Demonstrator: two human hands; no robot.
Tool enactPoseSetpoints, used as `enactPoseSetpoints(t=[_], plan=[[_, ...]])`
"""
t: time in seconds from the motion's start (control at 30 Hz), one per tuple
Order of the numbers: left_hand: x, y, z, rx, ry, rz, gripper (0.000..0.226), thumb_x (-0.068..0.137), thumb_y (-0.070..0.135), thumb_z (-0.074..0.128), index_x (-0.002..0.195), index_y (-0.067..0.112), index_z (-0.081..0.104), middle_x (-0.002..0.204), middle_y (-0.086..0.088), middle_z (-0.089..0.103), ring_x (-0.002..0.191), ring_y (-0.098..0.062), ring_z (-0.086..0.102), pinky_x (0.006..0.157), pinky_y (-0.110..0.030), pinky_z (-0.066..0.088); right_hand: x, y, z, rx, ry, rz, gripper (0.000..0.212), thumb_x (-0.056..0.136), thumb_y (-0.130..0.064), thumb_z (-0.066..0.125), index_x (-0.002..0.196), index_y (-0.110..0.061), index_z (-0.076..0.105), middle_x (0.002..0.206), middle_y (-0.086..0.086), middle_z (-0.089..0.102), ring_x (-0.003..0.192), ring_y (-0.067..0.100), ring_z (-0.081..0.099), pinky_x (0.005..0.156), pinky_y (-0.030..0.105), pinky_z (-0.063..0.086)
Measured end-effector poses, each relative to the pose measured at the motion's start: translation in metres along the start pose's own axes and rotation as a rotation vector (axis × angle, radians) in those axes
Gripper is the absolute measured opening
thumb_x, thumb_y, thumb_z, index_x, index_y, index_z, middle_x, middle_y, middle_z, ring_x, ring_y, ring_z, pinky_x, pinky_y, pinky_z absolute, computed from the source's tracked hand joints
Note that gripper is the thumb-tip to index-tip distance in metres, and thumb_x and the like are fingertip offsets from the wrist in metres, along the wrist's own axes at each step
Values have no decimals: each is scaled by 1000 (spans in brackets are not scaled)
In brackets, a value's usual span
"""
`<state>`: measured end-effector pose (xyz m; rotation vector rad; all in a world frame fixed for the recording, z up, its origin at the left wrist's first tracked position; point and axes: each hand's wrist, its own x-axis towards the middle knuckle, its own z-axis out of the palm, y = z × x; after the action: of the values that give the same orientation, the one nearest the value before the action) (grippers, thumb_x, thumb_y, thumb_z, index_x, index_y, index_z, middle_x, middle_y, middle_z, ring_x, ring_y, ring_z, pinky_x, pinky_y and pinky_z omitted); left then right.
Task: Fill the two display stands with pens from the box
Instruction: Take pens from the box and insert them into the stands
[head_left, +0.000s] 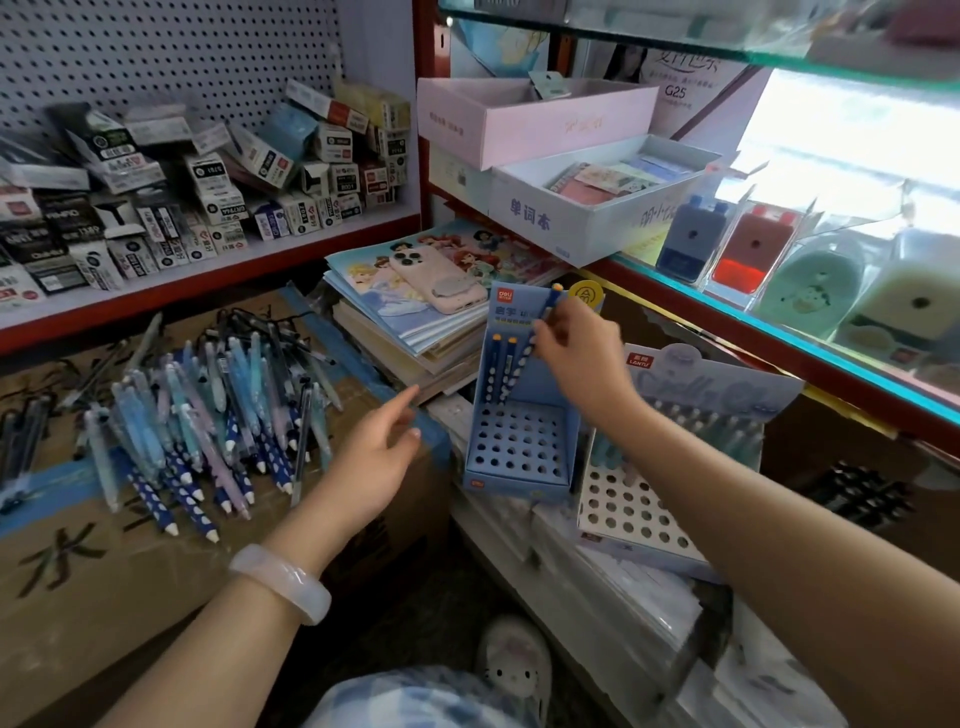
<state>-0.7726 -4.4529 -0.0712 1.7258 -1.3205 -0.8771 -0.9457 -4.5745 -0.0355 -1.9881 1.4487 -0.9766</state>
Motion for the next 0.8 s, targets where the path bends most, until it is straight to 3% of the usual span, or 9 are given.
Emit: enactPoseSetpoints(t=[0.1,0.33,0.47,0.63,0.8], plan=[[2,-3,-5,159,78,3,47,98,17,41,143,26,33,146,-2,35,134,-16,32,102,-24,25,10,16,-4,-155,-8,54,18,97,-25,49,107,-10,52,99,10,64,86,25,62,75,45,55],[3,-12,-7,522,93,-26,46,97,25,42,142,23,35,141,-3,39,131,-22,35,107,-38,30,12,28,25,-355,-75,25,29,99,-22,43,120,-2,46,95,17,64,81,33,61,59,34,43],[5,-9,-9,555,106,-5,46,96,29,42,141,26,35,142,-1,38,133,-21,31,109,-41,28,13,36,36,-342,-94,8,22,99,-20,44,112,-3,49,92,17,64,80,34,60,58,34,40],[2,-7,-8,584,114,8,46,94,33,45,140,28,37,141,0,37,133,-20,31,109,-38,27,11,46,50,-370,-148,31,22,98,-18,45,111,-1,50,96,20,62,86,35,60,68,42,50],[0,-8,-6,632,93,-7,47,94,37,44,140,30,35,143,2,34,134,-19,27,108,-37,23,16,43,51,-388,-158,69,23,99,-19,45,112,-1,50,100,21,61,89,37,60,64,38,45]])
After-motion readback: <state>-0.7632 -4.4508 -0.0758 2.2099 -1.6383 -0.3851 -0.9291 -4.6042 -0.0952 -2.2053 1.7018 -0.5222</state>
